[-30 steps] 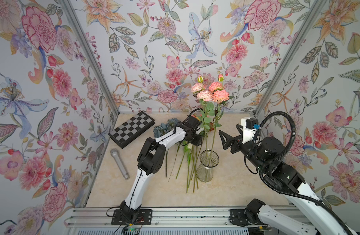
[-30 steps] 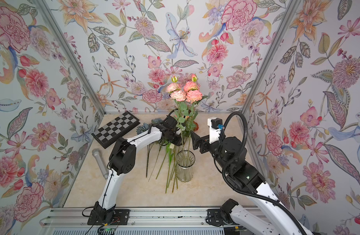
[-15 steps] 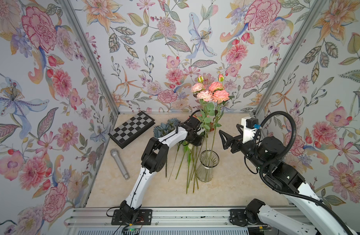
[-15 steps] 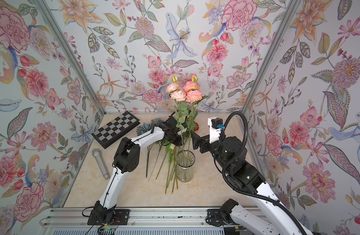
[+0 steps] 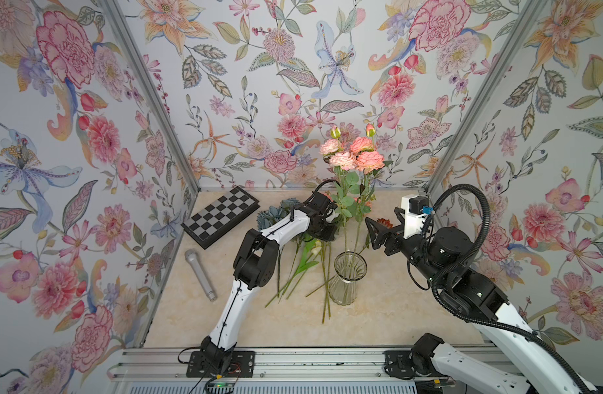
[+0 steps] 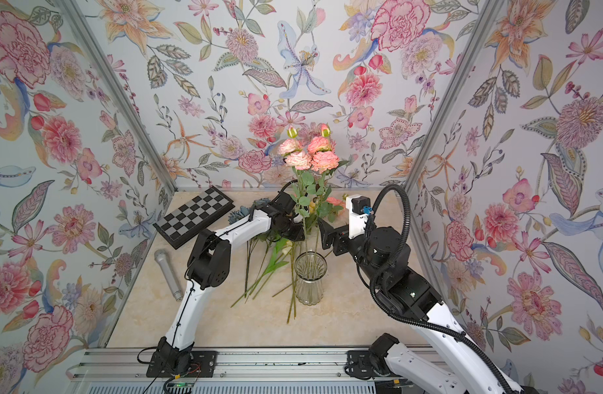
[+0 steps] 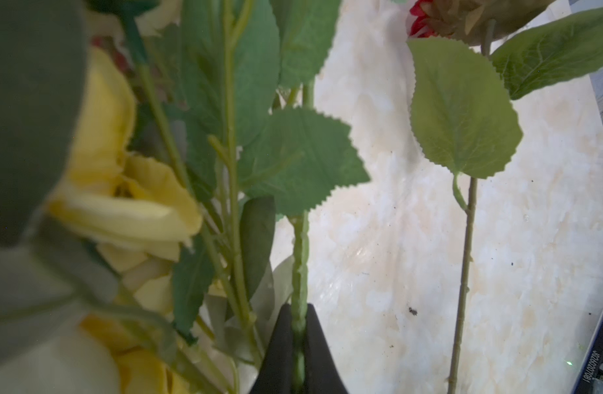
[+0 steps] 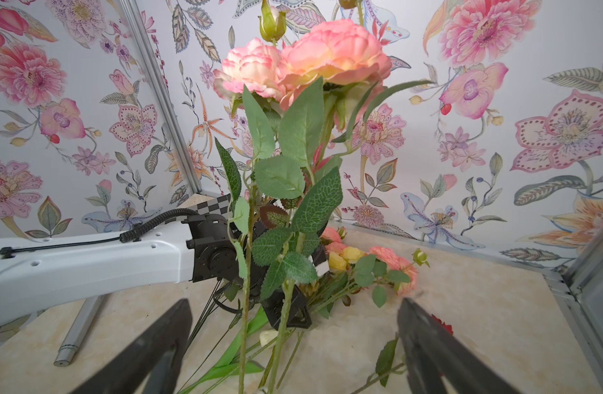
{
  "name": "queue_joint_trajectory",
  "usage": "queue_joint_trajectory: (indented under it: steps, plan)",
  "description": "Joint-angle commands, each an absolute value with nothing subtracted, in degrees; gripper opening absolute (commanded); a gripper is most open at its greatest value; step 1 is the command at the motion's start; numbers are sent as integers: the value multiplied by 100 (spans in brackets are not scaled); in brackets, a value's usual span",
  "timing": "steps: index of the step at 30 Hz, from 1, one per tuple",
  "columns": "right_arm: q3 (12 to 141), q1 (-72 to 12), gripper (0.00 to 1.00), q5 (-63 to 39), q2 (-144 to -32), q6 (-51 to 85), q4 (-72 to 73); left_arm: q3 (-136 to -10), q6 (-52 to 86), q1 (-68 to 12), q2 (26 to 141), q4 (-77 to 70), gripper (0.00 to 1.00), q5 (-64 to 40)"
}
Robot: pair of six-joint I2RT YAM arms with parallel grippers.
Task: Place the pink flowers into the vase
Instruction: Pick up the flower at the center of the board, then place the flower in the vase.
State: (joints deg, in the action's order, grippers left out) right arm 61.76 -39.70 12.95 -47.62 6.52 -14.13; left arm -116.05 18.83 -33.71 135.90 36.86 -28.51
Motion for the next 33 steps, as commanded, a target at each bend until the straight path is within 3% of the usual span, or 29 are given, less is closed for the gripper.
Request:
queue_joint_trajectory:
  steps: [1,14,25,33]
  plan:
    - [6379,-3939,95,1382,-4797,678,-1399,-11433,2355,-3079,12936,3127,2,-3184]
    - [6727,-3962,95,1320,-4894,483,-1318,-10217,4116,-2317,11541,413,0,-4125]
    - [7757,-4180,95,895,-5461,102,-1317,-9149,4664,-1742,10417,-1129,0,-3951]
    - [8459,-4495,96,429,-6226,-84,-1165,-9144,3860,-1591,9647,-703,0,-3463]
